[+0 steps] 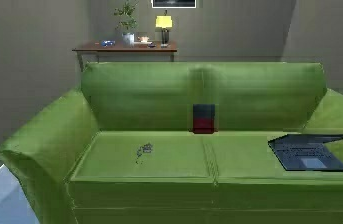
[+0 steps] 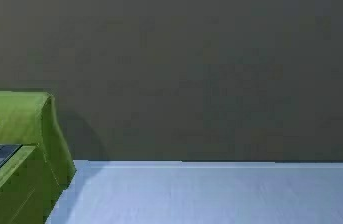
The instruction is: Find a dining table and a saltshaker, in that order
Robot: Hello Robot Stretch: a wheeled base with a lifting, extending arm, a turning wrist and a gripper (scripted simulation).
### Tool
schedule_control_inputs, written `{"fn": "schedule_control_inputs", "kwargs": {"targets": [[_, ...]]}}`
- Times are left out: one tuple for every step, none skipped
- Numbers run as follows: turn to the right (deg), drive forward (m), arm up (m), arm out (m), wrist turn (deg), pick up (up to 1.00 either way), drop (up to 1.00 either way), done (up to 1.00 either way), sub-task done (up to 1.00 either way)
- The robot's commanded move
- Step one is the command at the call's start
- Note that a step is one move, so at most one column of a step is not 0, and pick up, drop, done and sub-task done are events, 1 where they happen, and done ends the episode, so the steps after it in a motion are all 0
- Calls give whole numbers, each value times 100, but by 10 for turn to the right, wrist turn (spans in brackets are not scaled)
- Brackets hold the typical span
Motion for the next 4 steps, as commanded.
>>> {"fn": "schedule_control_inputs", "kwargs": {"targets": [[-450, 0, 0, 0, 0, 0, 0, 0, 0], [-270, 0, 0, 0, 0, 0, 0, 0, 0], [0, 100, 0, 0, 0, 0, 0, 0, 0], [-60, 0, 0, 0, 0, 0, 0, 0, 0]]}}
